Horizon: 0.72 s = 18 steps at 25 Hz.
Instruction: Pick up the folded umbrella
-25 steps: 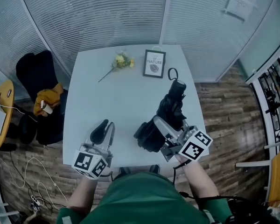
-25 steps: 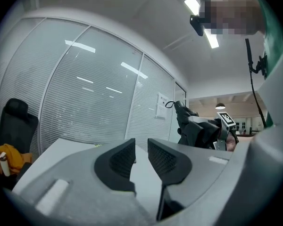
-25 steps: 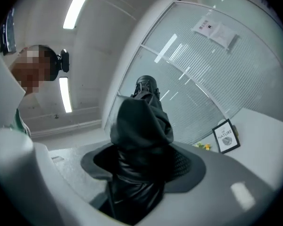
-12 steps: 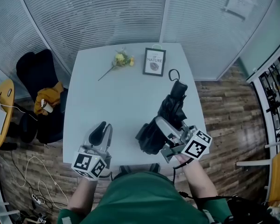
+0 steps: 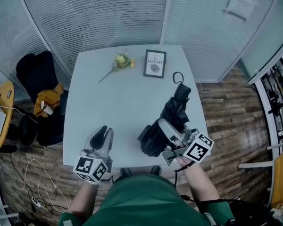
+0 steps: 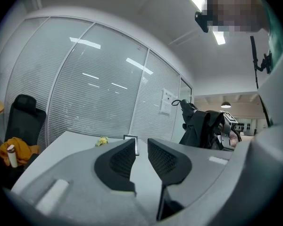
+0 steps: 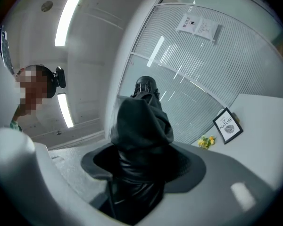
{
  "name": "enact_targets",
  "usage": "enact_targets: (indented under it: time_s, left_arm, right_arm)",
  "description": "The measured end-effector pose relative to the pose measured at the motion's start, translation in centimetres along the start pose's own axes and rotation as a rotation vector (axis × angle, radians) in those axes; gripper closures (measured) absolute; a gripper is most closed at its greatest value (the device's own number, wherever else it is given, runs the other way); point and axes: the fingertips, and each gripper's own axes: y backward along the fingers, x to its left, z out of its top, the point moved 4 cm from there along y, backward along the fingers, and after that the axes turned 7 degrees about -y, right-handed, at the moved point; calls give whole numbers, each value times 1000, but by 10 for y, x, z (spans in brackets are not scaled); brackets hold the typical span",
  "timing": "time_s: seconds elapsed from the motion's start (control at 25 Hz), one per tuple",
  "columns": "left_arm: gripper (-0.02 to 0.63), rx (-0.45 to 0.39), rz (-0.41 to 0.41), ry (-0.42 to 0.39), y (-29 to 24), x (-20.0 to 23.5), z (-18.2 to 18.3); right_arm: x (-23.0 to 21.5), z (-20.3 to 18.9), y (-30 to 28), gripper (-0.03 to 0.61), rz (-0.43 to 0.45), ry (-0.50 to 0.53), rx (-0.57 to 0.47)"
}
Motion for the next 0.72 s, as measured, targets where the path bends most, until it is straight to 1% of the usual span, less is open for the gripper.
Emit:
enact_targets:
  time_s: [0.52,0.72]
  left_arm:
    - [525,6,2,6,2,-8,-2]
    - [525,11,2,5,4,-6,-4]
  right_arm:
    - [3,9,9,295,2,17,-36]
    - [5,7,7,295,5,17,-38]
